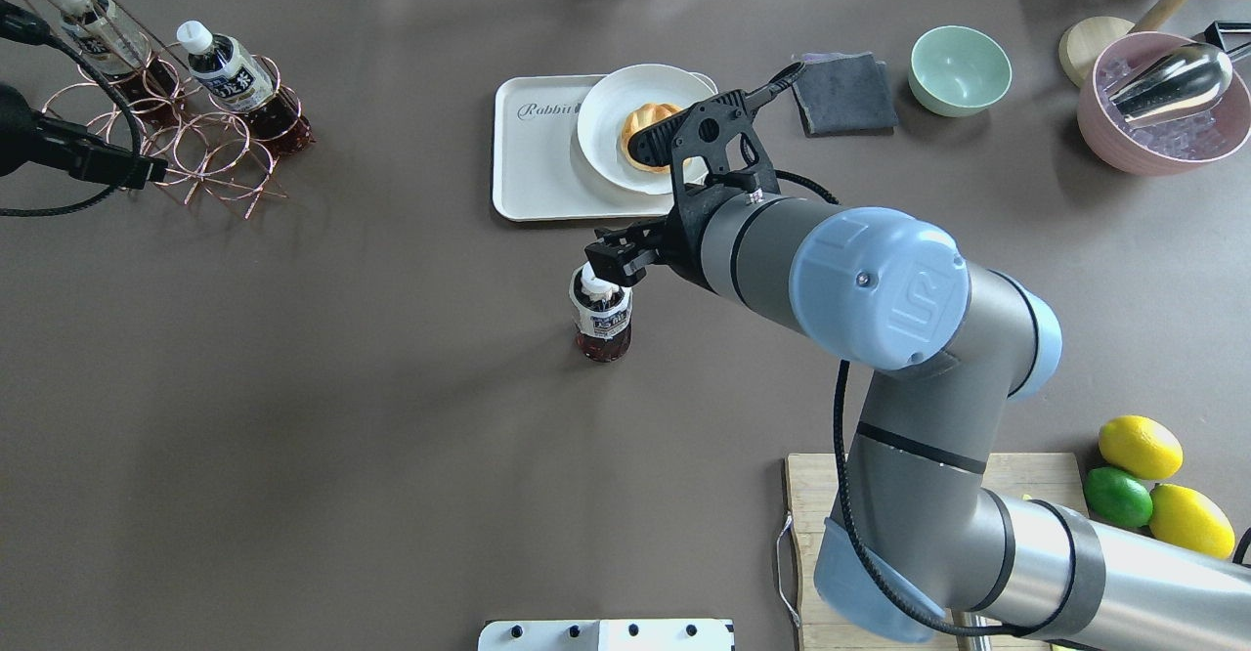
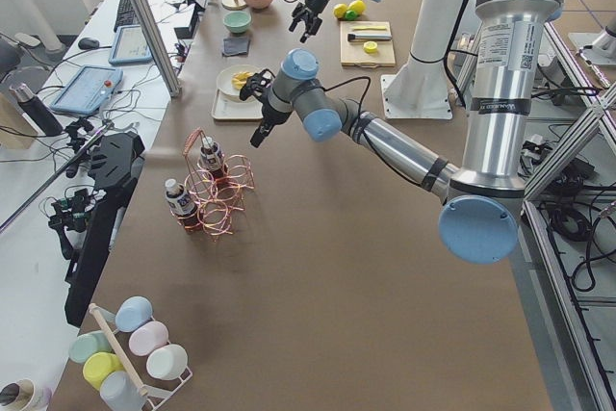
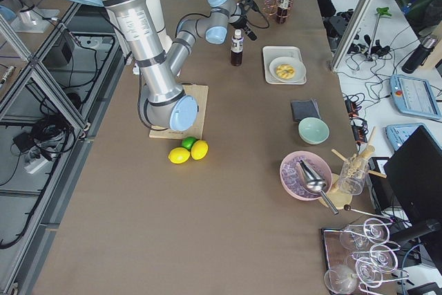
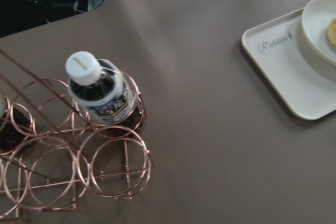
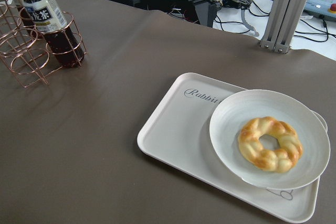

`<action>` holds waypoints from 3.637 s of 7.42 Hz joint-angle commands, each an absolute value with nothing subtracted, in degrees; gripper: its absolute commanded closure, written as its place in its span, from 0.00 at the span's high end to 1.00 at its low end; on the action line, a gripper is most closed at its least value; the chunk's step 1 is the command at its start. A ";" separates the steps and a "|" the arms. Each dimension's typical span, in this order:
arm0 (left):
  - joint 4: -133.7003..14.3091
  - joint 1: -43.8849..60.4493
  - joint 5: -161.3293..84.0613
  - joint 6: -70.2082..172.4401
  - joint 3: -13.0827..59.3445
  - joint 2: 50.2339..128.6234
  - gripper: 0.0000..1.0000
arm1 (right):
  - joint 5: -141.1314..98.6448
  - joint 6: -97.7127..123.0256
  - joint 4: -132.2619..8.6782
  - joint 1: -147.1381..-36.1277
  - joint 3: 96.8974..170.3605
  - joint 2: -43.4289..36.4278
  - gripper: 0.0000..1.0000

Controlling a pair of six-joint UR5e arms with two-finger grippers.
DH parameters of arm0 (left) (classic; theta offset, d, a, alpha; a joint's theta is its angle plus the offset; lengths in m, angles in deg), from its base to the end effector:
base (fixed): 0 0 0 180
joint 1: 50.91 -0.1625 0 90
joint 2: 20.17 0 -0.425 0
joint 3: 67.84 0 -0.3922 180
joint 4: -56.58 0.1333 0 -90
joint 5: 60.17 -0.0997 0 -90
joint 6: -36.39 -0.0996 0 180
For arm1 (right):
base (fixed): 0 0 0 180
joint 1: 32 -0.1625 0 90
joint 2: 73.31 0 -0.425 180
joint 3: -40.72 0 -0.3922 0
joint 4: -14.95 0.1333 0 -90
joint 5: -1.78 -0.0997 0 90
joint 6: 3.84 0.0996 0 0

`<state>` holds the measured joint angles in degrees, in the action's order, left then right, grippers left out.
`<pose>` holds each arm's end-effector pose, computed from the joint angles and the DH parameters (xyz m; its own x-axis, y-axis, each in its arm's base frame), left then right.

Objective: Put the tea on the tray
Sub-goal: 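Lower the right gripper around the standing bottle and close it, then lift the bottle with the right gripper and carry it onto the tray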

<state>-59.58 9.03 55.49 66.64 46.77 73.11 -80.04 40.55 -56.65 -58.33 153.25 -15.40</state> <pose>0.1735 -0.4798 0.3753 0.6704 0.3961 -0.6274 0.0505 0.8192 0.5712 -0.4511 -0.3878 0.1362 0.5840 -0.5002 0.6394 -0.2054 0.6709 0.7125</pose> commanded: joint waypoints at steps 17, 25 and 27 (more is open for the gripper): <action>-63.47 11.58 60.24 65.13 43.52 68.52 0.98 | -66.86 46.25 -57.12 -49.67 149.35 -17.76 0.75; -63.39 12.53 62.08 65.21 43.69 68.60 0.98 | -69.93 45.90 -60.96 -56.85 149.18 -25.21 0.00; -63.30 13.85 63.67 65.13 43.69 68.34 0.98 | -72.39 46.42 -63.71 -62.39 141.68 -33.01 0.00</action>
